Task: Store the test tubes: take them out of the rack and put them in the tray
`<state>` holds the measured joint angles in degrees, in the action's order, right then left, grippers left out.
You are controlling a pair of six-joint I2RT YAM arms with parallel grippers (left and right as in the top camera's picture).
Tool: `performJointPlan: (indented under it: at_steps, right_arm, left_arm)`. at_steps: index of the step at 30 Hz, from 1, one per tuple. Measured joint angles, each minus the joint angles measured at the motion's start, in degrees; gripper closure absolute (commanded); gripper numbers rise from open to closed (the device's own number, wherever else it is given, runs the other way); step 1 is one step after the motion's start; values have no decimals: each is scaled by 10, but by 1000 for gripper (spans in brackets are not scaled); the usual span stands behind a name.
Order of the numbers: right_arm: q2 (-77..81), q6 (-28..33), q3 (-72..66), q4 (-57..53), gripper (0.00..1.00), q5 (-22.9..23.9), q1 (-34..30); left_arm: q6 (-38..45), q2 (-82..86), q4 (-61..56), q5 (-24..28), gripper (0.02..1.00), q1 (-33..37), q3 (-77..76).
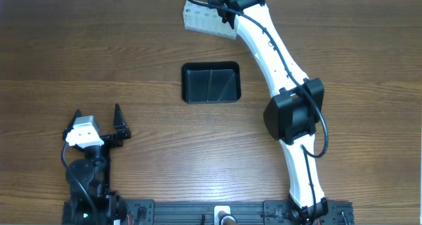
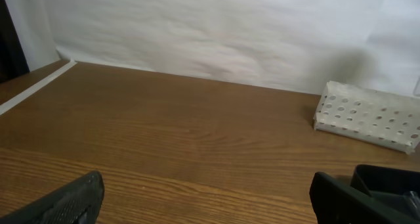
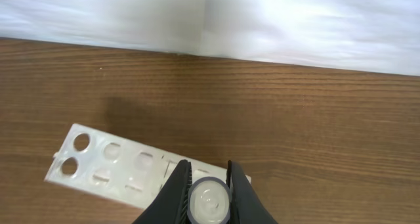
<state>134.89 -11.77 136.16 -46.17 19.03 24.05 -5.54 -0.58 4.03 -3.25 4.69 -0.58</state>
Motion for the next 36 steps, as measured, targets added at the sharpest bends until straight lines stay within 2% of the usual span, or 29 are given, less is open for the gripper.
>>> performJointPlan:
  at_steps: [9, 13, 23, 36]
  right_arm:
    - [-39, -10, 0, -67, 952, -21, 3]
    - [-48, -42, 0, -132, 982, -51, 4]
    - [-48, -123, 0, -267, 958, -108, 14]
    - [-34, -136, 0, -357, 958, -117, 43]
  left_arm:
    - [0, 0, 0, 0, 20, 0, 0]
    - [0, 0, 0, 0, 20, 0, 0]
    - [0, 0, 0, 0, 23, 0, 0]
    - [0, 0, 0, 0, 20, 0, 0]
